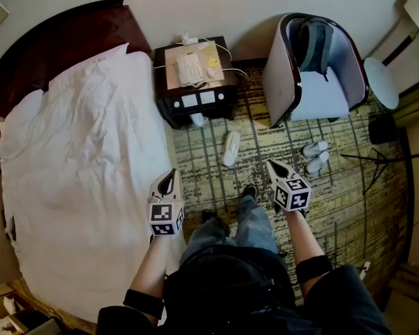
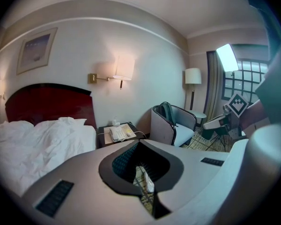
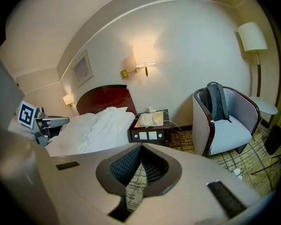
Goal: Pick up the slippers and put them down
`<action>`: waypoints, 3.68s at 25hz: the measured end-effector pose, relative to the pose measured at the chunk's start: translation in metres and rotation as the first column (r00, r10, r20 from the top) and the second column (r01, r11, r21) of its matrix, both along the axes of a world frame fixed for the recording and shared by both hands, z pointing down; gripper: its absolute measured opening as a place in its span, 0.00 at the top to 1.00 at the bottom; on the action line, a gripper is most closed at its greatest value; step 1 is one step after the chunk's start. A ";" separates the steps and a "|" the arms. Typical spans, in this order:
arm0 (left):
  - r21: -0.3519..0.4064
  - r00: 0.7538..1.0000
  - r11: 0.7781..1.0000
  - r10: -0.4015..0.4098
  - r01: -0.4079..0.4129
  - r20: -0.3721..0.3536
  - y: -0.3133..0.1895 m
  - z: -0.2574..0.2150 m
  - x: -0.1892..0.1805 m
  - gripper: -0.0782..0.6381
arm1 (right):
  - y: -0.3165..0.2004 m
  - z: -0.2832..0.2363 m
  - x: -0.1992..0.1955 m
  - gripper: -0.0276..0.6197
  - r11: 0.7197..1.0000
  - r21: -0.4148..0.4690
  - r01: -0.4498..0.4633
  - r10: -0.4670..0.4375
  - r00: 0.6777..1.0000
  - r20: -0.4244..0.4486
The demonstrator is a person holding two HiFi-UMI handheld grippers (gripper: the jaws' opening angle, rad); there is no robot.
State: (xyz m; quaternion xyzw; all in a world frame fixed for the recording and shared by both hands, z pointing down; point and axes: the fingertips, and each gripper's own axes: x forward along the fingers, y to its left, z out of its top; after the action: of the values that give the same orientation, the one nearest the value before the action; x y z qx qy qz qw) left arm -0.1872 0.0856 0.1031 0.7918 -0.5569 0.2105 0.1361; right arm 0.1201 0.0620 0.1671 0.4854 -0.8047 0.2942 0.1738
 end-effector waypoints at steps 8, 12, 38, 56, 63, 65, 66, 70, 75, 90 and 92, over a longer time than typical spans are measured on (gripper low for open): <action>-0.016 0.998 0.998 0.063 -0.063 0.000 0.002 0.006 0.004 0.89 | 0.003 -0.007 -0.012 0.95 0.999 0.029 -0.014 0.013 1.000 0.007; -0.035 0.998 0.997 0.062 -0.062 0.008 -0.003 0.016 0.006 0.89 | -0.007 0.000 -0.017 0.95 1.000 0.024 0.007 -0.007 1.000 0.006; -0.118 0.998 0.992 0.029 -0.036 -0.058 -0.120 0.206 0.039 0.89 | -0.128 0.154 -0.061 0.95 0.999 0.019 0.040 -0.041 0.997 0.065; -0.260 0.942 0.966 -0.096 0.010 -0.323 -0.244 0.527 0.026 0.55 | -0.229 0.416 -0.111 0.95 0.993 0.068 0.100 -0.098 0.995 -0.031; -0.296 0.924 0.955 -0.115 0.002 -0.365 -0.290 0.657 0.024 0.38 | -0.269 0.519 -0.110 0.95 0.991 0.114 0.072 -0.069 0.997 -0.026; -0.298 0.922 0.954 -0.126 0.012 -0.367 -0.301 0.690 0.017 0.34 | -0.281 0.543 -0.111 0.95 0.989 0.133 0.060 -0.058 0.998 -0.020; -0.297 0.922 0.955 -0.130 0.017 -0.365 -0.308 0.706 0.013 0.34 | -0.287 0.554 -0.112 0.95 0.988 0.143 0.056 -0.054 0.998 -0.017; -0.302 0.879 0.951 -0.205 0.074 -0.431 -0.335 0.760 -0.008 0.34 | -0.305 0.590 -0.122 0.95 0.981 0.187 0.057 -0.055 0.998 -0.018; -0.336 0.761 0.933 -0.308 0.126 -0.570 -0.365 0.801 -0.026 0.32 | -0.319 0.617 -0.128 0.95 0.975 0.220 0.040 -0.039 0.999 -0.011; -0.414 0.547 0.905 -0.395 0.094 -0.738 -0.418 0.842 -0.030 0.22 | -0.317 0.629 -0.130 0.95 0.972 0.230 0.048 -0.041 0.999 -0.034; -0.414 0.546 0.907 -0.386 0.076 -0.744 -0.422 0.844 -0.027 0.22 | -0.317 0.630 -0.129 0.95 0.971 0.233 0.049 -0.042 0.998 -0.038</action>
State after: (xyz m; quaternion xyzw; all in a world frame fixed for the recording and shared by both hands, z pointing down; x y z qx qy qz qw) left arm -0.2139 -0.3362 0.9473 0.6818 -0.4887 -0.1045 0.5343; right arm -0.0087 -0.2548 0.7973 0.4887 -0.8417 0.1853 0.1354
